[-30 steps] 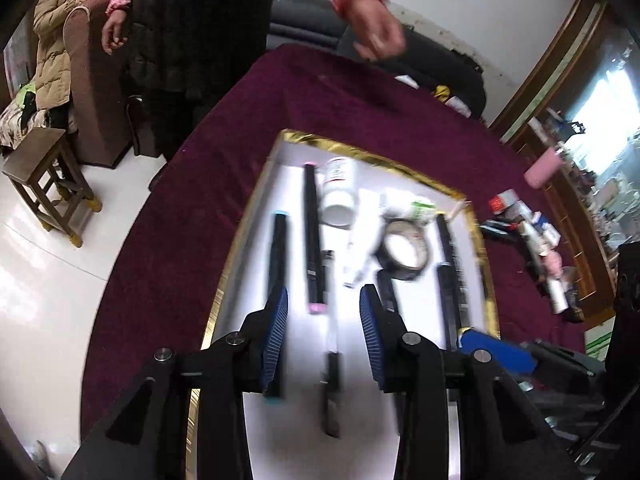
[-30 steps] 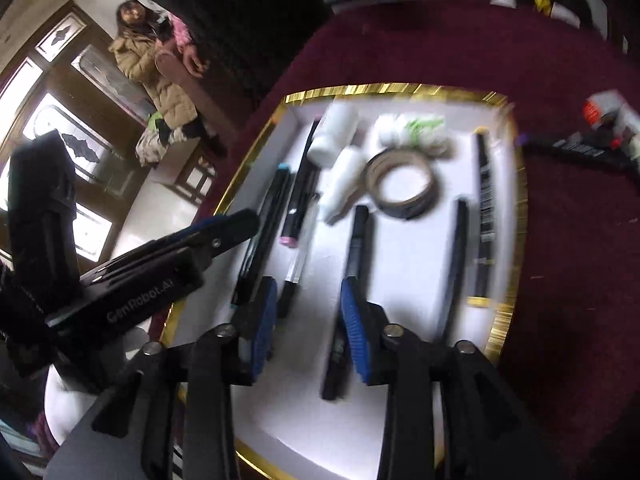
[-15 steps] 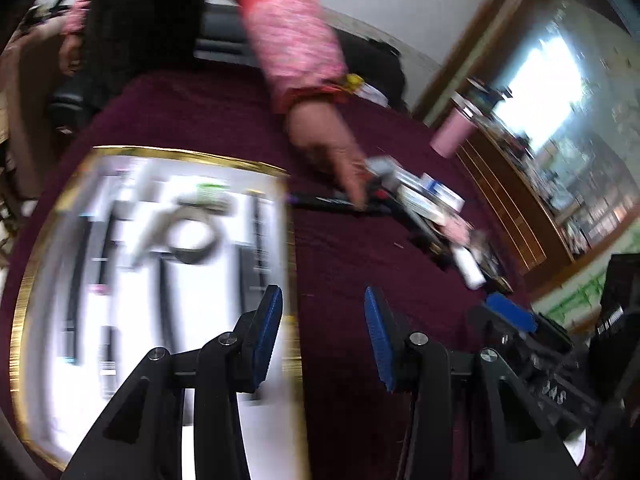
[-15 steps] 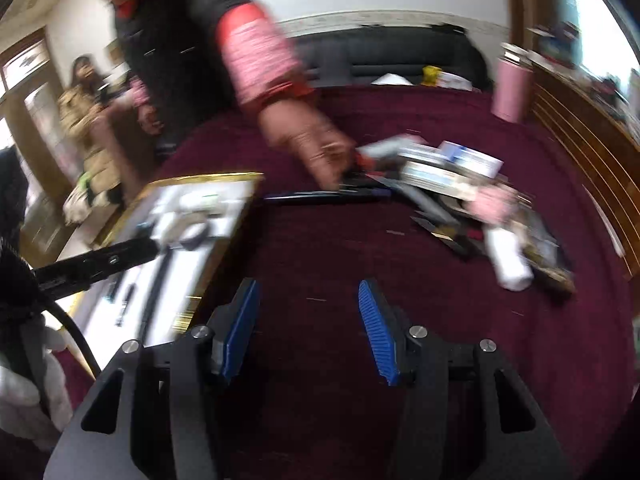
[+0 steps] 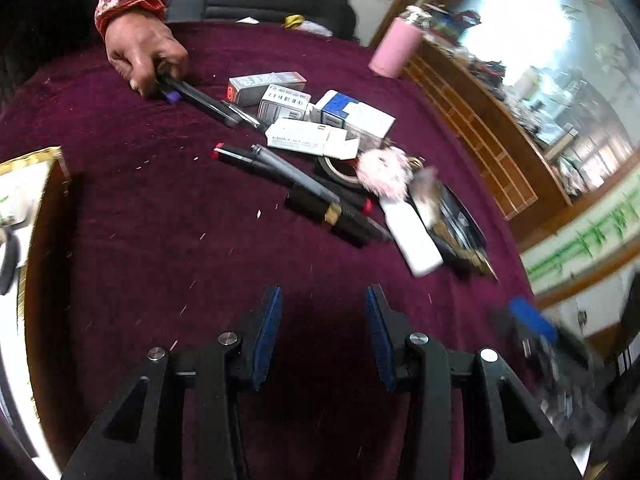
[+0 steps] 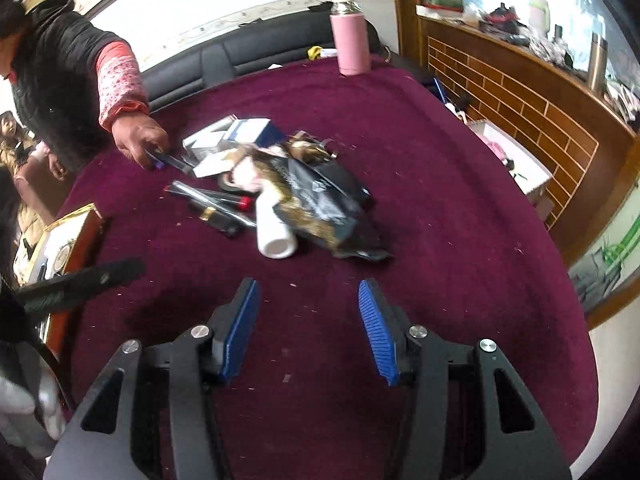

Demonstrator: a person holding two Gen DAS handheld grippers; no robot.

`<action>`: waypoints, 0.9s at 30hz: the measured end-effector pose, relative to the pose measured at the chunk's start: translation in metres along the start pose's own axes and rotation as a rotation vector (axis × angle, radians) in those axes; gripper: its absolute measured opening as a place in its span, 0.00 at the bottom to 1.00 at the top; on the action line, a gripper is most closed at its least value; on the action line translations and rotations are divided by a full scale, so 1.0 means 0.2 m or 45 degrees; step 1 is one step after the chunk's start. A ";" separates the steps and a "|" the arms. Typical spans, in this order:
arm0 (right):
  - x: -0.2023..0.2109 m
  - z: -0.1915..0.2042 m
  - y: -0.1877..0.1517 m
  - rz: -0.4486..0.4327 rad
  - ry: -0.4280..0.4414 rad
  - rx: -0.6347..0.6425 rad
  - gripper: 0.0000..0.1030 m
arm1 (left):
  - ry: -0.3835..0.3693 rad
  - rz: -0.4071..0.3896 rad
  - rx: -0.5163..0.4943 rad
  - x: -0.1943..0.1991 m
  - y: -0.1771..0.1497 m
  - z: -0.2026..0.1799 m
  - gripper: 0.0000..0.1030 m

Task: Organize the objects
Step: 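Move both open grippers back over the cluttered table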

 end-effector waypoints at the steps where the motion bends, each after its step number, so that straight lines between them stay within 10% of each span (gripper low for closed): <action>1: 0.00 0.00 0.00 0.003 0.007 -0.002 0.49 | 0.018 0.003 0.012 -0.04 0.04 -0.03 0.36; 13: -0.01 -0.02 0.01 -0.015 0.085 -0.010 0.49 | 0.363 -0.042 -0.086 -0.27 0.19 -0.16 0.50; 27: -0.03 0.04 0.05 -0.029 0.154 -0.004 0.49 | 0.253 -0.049 -0.138 -0.14 0.15 -0.02 0.49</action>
Point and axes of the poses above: each gripper's, at about its wrist camera, not at the fingertips, and x roughly against the way its jaws point, z to its left, y to its top, the point moved 3 cm from there along -x, roughly the way its jaws point, and after that the axes turned 11 degrees about y, right-handed, at the moved point
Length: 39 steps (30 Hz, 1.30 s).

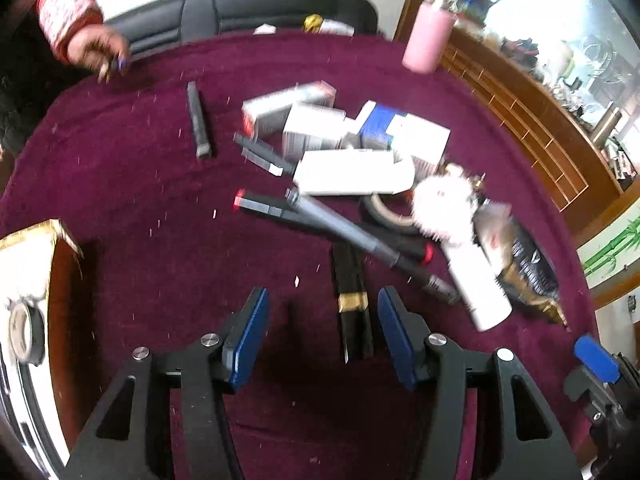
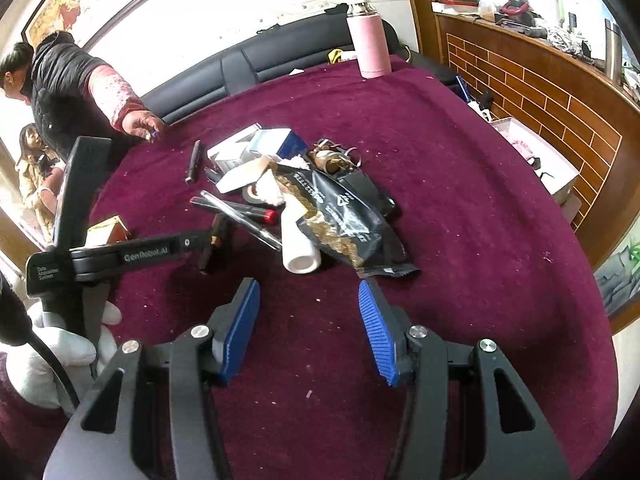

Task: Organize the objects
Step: 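Grasp the gold-banded black marker with the left gripper, then grasp a clear pen with right gripper while left holds the gold-banded marker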

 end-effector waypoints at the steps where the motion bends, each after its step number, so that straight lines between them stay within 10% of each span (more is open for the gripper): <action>1: 0.00 0.01 0.00 0.002 0.000 0.004 0.49 | 0.026 -0.006 -0.041 -0.01 0.01 -0.03 0.49; 10: -0.02 0.08 0.09 -0.002 0.035 0.050 0.49 | 0.072 0.046 -0.158 -0.17 -0.04 -0.13 0.44; 12: -0.04 0.12 0.12 0.018 0.084 0.067 0.49 | 0.031 0.054 -0.173 -0.16 -0.04 -0.12 0.13; 21: -0.41 0.32 0.19 0.289 0.253 0.142 0.49 | -0.025 0.096 -0.067 -0.09 -0.19 0.19 0.13; 39: -0.81 0.39 0.25 0.475 0.039 0.296 0.49 | -0.088 0.068 -0.015 0.01 -0.34 0.30 0.13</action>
Point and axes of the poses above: each gripper's, at about its wrist camera, not at the fingertips, and x roughly against the way its jaws point, z to its left, y to its top, the point moved 3 cm from there along -x, roughly the way its jaws point, and after that the axes turned 11 degrees about y, right-handed, at the moved point
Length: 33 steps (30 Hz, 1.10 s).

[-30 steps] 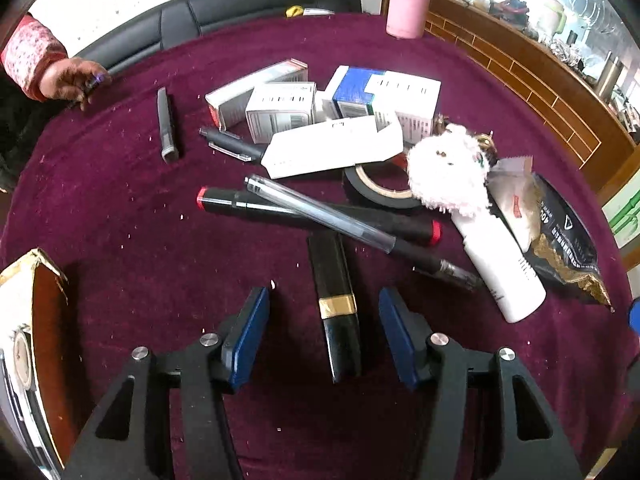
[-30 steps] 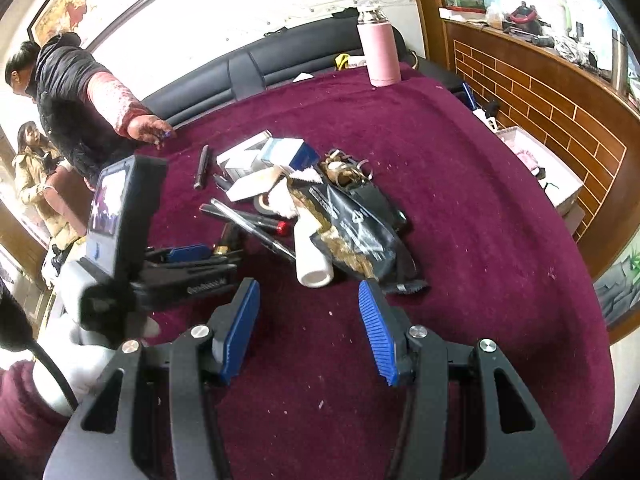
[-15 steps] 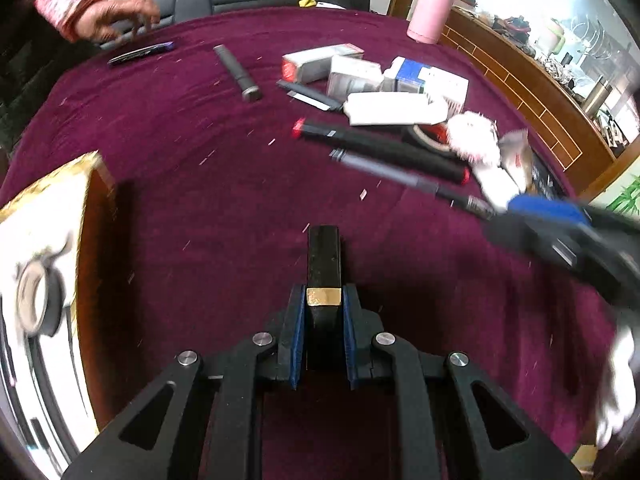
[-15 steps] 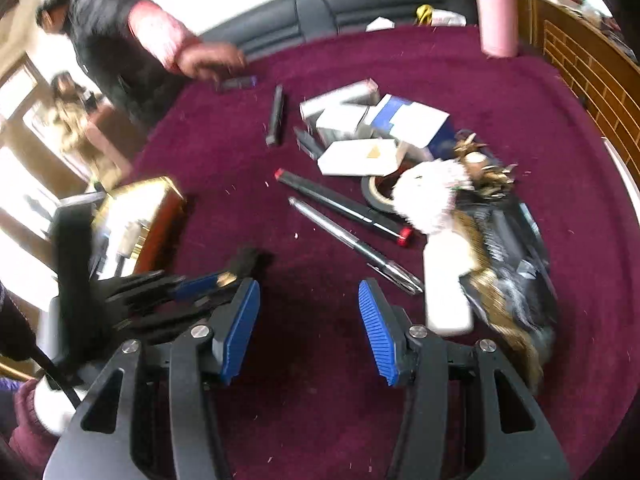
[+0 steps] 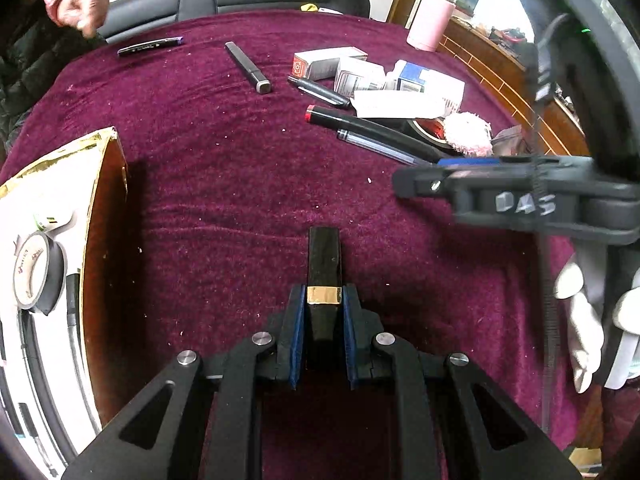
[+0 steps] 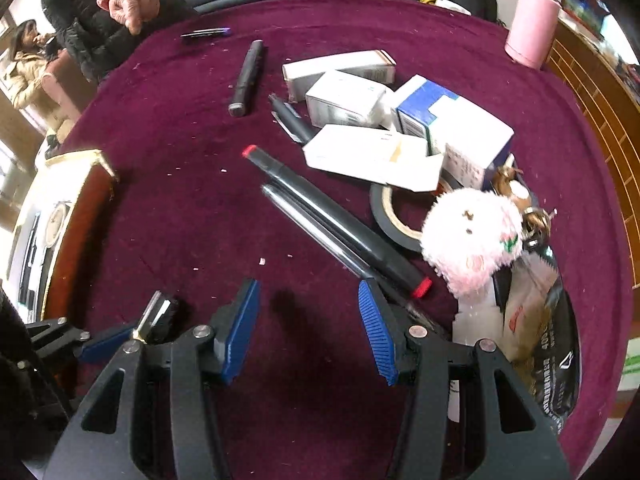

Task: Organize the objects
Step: 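Grasp a clear pen with right gripper while left holds the gold-banded marker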

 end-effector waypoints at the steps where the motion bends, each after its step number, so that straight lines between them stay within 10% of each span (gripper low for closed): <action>1: 0.02 0.00 0.01 -0.013 0.007 0.004 0.49 | -0.010 0.002 0.007 0.00 0.00 0.01 0.13; 17: -0.16 -0.03 0.07 0.110 -0.222 0.080 0.47 | -0.005 -0.013 0.023 0.01 0.01 -0.01 0.13; 20: -0.15 -0.01 0.06 0.105 -0.240 0.066 0.31 | 0.043 -0.034 -0.019 0.01 0.02 -0.04 0.13; 23: -0.12 0.02 0.02 0.124 -0.199 0.014 0.09 | 0.080 -0.062 -0.069 0.03 0.00 -0.06 0.13; 33: 0.03 0.05 -0.25 0.044 0.113 -0.190 0.07 | -0.044 -0.102 0.050 0.20 -0.15 0.04 0.13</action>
Point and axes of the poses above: each gripper's, at about its wrist camera, not at the fingertips, and x roughly against the way its jaws point, z to its left, y to its top, the point moved 3 cm from there along -x, roughly the way its jaws point, and after that the axes turned 11 degrees about y, right-handed, at the moved point
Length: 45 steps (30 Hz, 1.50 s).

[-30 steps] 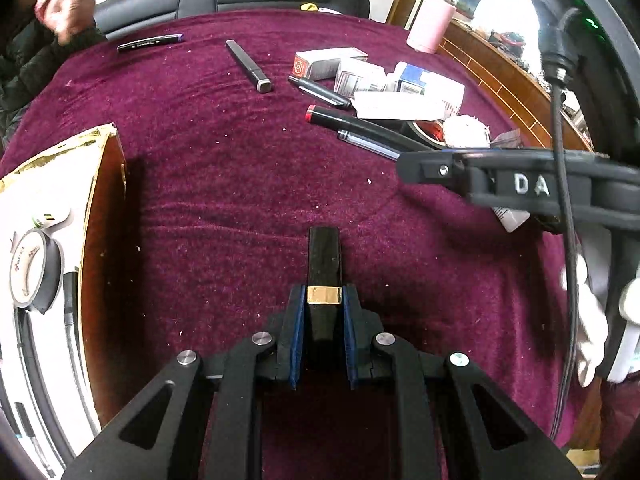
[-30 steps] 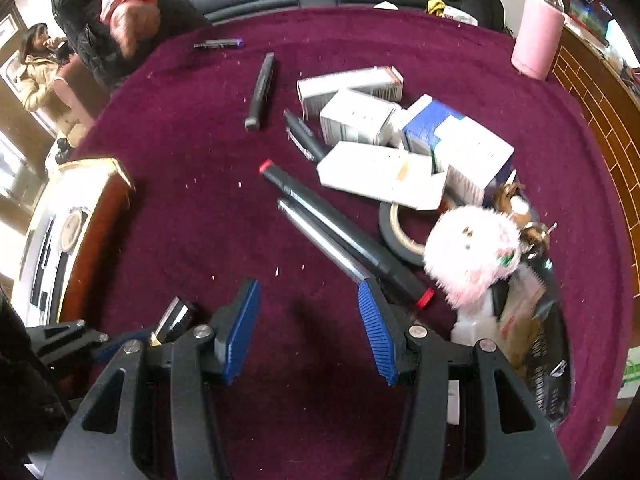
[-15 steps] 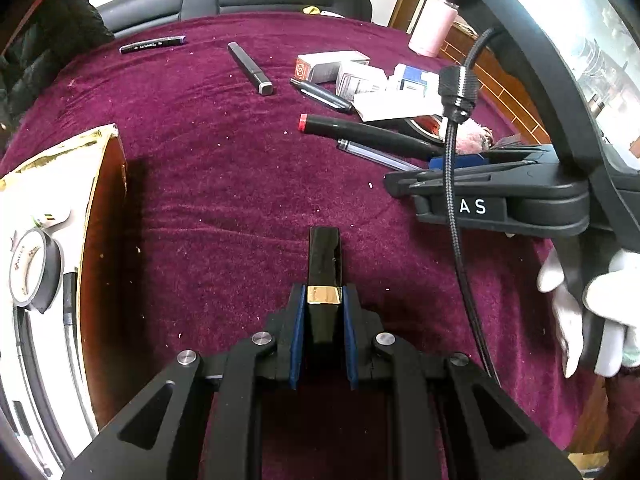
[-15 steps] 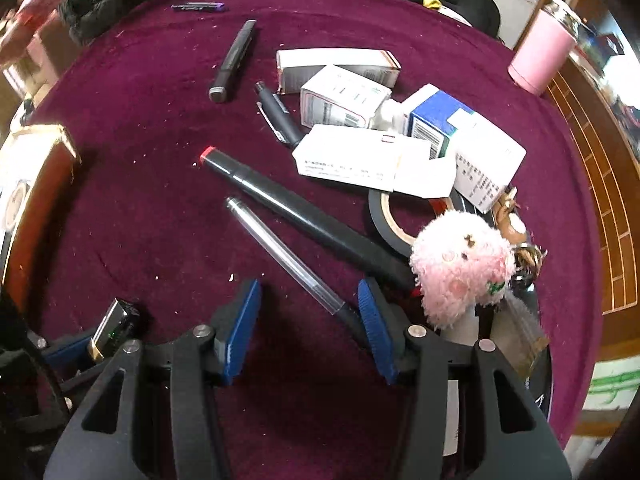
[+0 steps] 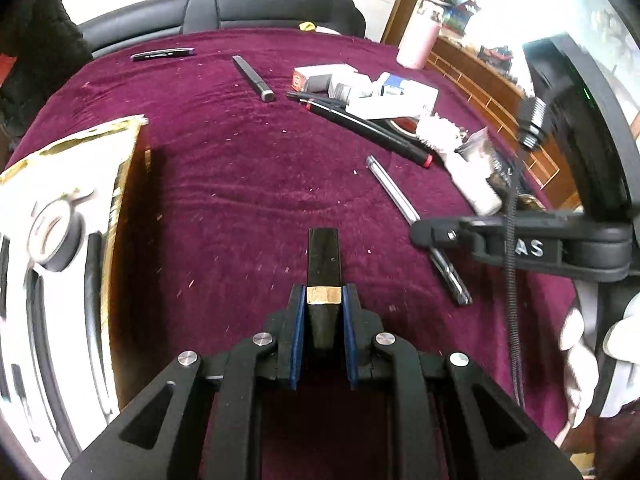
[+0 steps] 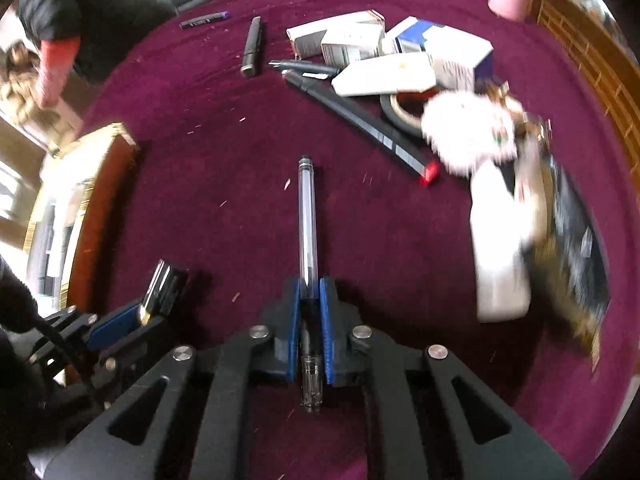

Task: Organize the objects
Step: 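Grasp a clear pen with right gripper while left holds the gold-banded marker, then lower the marker and clear pen into the box and open both grippers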

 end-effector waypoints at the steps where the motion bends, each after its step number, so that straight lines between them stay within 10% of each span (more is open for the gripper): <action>1: 0.02 0.01 -0.03 -0.012 0.037 -0.018 0.07 | -0.009 -0.013 0.017 0.04 -0.02 0.02 0.13; 11: 0.10 0.39 -0.07 -0.057 0.462 -0.047 0.08 | 0.044 -0.101 0.148 0.32 -0.08 0.32 0.14; 18: -0.11 0.81 -0.06 0.043 0.567 0.015 0.08 | 0.185 -0.082 0.249 0.33 -0.06 0.67 0.14; 29: -0.48 1.07 -0.05 0.165 0.486 -0.050 0.08 | 0.207 0.034 0.339 0.12 -0.13 0.92 0.14; 45: -0.45 1.00 -0.05 0.121 0.371 -0.052 0.22 | 0.171 0.010 0.428 0.17 -0.17 1.00 0.15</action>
Point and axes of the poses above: each gripper's, at about its wrist camera, not at the fingertips, and x roughly against the way its jaws point, z to its left, y to its top, the point moved 3 cm from there along -x, roughly the way its jaws point, and after that the axes turned 11 degrees about y, right-handed, at the moved point
